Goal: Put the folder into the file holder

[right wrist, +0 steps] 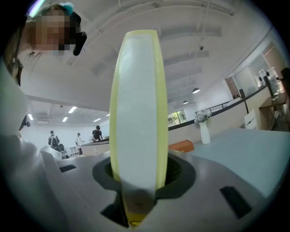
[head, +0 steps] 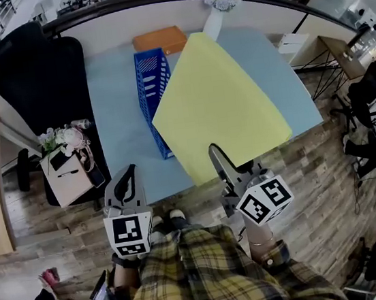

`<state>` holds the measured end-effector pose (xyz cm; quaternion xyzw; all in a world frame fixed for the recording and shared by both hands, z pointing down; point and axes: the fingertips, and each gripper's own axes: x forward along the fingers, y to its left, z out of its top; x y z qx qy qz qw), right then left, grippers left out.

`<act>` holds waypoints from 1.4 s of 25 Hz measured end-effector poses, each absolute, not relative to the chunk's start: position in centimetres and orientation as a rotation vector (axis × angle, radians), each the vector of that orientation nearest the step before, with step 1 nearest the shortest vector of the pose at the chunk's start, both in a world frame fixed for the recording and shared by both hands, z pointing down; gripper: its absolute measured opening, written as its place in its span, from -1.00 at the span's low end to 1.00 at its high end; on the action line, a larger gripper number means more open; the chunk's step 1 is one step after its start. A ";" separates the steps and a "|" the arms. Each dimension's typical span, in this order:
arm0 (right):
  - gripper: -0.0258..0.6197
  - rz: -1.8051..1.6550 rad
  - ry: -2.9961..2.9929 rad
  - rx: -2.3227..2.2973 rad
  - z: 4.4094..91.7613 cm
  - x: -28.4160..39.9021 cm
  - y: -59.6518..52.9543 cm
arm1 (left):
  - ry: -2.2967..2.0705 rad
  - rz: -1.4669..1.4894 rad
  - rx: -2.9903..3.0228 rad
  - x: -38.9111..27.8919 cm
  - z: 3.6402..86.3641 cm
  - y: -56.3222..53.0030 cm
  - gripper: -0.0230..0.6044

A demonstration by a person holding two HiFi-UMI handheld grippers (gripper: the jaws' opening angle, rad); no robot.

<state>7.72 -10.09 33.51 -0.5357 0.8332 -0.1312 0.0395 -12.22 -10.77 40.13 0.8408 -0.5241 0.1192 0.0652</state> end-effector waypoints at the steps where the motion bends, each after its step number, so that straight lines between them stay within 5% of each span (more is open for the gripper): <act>1: -0.43 -0.403 2.554 -1.647 33.5 7.7 -10.6 | -1.585 0.360 2.535 -12.3 40.2 -11.0 -0.95; 35: -0.43 -0.185 2.442 -1.788 32.6 3.6 -20.4 | -1.583 0.372 2.488 -14.2 41.2 -13.0 -0.95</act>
